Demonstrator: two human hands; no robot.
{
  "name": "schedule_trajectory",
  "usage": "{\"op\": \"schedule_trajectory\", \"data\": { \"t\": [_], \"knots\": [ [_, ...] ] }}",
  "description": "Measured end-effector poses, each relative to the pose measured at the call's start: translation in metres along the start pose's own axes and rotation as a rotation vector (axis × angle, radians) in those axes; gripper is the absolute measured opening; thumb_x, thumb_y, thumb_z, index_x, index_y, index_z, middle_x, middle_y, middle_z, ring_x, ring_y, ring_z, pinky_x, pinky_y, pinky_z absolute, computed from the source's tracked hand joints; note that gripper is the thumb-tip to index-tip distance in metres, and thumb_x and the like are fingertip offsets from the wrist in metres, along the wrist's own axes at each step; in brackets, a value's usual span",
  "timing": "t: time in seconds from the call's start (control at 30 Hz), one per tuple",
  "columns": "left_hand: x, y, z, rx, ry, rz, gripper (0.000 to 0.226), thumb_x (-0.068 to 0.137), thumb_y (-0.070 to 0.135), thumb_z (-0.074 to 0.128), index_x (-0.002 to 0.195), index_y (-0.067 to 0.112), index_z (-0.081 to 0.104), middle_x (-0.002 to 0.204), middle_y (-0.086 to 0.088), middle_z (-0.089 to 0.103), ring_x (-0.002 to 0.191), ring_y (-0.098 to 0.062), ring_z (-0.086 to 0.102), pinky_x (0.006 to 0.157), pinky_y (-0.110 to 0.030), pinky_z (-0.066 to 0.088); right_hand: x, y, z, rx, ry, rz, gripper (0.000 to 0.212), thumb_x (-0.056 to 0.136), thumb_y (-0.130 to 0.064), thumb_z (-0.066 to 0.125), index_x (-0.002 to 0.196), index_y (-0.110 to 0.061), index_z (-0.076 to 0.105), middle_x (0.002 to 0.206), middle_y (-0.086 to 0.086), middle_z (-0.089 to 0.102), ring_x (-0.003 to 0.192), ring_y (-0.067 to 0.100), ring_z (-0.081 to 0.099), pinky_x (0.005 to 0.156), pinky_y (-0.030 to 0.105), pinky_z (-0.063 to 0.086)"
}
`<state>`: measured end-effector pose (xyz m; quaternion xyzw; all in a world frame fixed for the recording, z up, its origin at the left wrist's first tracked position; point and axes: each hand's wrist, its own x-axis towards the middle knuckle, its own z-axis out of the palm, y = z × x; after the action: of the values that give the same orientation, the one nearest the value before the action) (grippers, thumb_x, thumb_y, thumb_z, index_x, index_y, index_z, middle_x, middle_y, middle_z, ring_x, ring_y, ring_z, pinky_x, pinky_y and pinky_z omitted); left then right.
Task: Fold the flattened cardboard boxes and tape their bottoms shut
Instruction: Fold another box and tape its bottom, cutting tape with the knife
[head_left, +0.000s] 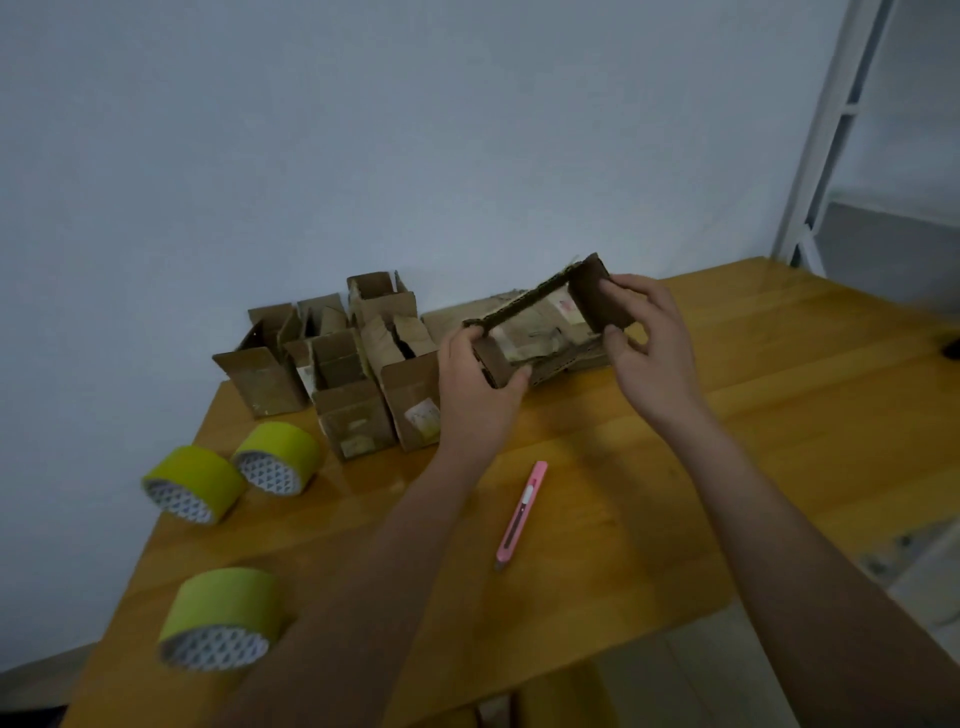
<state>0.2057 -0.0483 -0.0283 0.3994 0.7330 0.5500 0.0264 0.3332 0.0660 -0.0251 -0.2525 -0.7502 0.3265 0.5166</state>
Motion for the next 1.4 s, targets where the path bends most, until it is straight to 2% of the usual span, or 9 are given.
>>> {"op": "schedule_trajectory", "data": {
  "t": [0.13,0.3,0.47,0.6,0.73,0.93,1.1,1.23,1.4],
  "knots": [
    [-0.025,0.007,-0.036,-0.115,0.097,-0.04,0.056,0.083,-0.007,0.065,0.126,0.022,0.043,0.132,0.006,0.031,0.116,-0.015,0.053,0.092,-0.023,0.051,-0.023,-0.037,-0.002,0.0,-0.001,-0.035,0.037,0.093,-0.001,0.055,0.129,-0.01,0.061,0.124,-0.009,0.048,0.108,-0.022,0.04,0.084,0.003,0.041],
    [-0.049,-0.004,-0.09,-0.142,0.208,-0.096,0.035,0.086,-0.012,0.054,0.103,0.017,0.043,0.114,-0.005,0.051,0.102,-0.012,0.062,0.075,-0.024,0.057,-0.049,-0.067,0.013,-0.013,-0.076,0.014,0.029,0.095,-0.013,0.057,0.122,-0.013,0.067,0.121,-0.009,0.052,0.106,-0.01,0.047,0.081,0.001,0.041],
    [-0.067,-0.025,-0.12,-0.046,0.222,-0.175,0.011,0.092,0.008,0.059,0.1,0.014,0.053,0.089,0.006,0.053,0.083,-0.008,0.054,0.06,-0.015,0.04,-0.066,-0.088,0.038,-0.046,-0.128,0.035,0.027,0.093,-0.007,0.061,0.117,-0.015,0.069,0.118,-0.009,0.054,0.111,0.003,0.048,0.075,-0.001,0.041],
    [-0.072,-0.037,-0.131,-0.095,0.261,-0.344,0.029,0.095,0.023,0.06,0.118,0.012,0.047,0.099,0.003,0.049,0.084,-0.008,0.051,0.059,-0.018,0.038,-0.064,-0.099,0.046,-0.039,-0.126,0.064,0.029,0.092,-0.003,0.06,0.116,-0.018,0.07,0.116,-0.012,0.055,0.109,0.001,0.047,0.079,-0.001,0.042],
    [-0.073,-0.037,-0.144,-0.295,0.326,-0.444,0.039,0.093,0.019,0.063,0.123,0.013,0.039,0.11,-0.009,0.049,0.089,-0.021,0.055,0.069,-0.033,0.048,-0.062,-0.108,0.053,0.233,-0.086,0.207,0.028,0.092,-0.001,0.062,0.111,-0.019,0.072,0.114,-0.013,0.058,0.102,0.011,0.061,0.076,0.029,0.06],
    [-0.078,-0.031,-0.154,-0.253,0.391,-0.318,0.013,0.095,0.019,0.058,0.103,0.011,0.062,0.101,-0.007,0.063,0.086,-0.016,0.058,0.059,-0.021,0.044,-0.074,-0.093,0.075,0.359,-0.119,0.487,0.029,0.091,0.002,0.06,0.117,-0.01,0.07,0.121,0.003,0.063,0.064,0.006,0.07,0.076,0.042,0.061],
    [-0.089,-0.041,-0.155,-0.23,0.251,-0.193,0.042,0.099,0.042,0.048,0.088,0.007,0.068,0.076,-0.011,0.061,0.068,-0.014,0.057,0.058,-0.026,0.047,-0.086,-0.075,0.085,0.272,-0.207,0.377,0.018,0.098,-0.025,0.057,0.11,-0.028,0.069,0.12,-0.005,0.058,0.098,0.01,0.063,0.089,0.04,0.057],
    [-0.092,-0.045,-0.154,-0.232,0.172,-0.119,0.042,0.083,0.051,0.058,0.091,0.012,0.069,0.079,0.006,0.066,0.07,0.001,0.061,0.056,-0.014,0.047,-0.09,-0.069,0.08,0.313,-0.409,0.204,0.053,0.088,-0.067,0.045,0.13,-0.038,0.059,0.127,-0.017,0.05,0.121,0.003,0.048,0.101,0.033,0.046],
    [-0.085,-0.06,-0.148,-0.018,0.151,-0.049,0.015,0.09,0.038,0.063,0.096,0.024,0.067,0.108,0.001,0.063,0.099,-0.01,0.059,0.082,-0.034,0.057,-0.097,-0.059,0.087,0.157,-0.506,0.077,0.035,0.088,-0.052,0.059,0.118,-0.035,0.065,0.122,-0.019,0.058,0.121,0.005,0.046,0.097,0.016,0.041]
  ]
}}
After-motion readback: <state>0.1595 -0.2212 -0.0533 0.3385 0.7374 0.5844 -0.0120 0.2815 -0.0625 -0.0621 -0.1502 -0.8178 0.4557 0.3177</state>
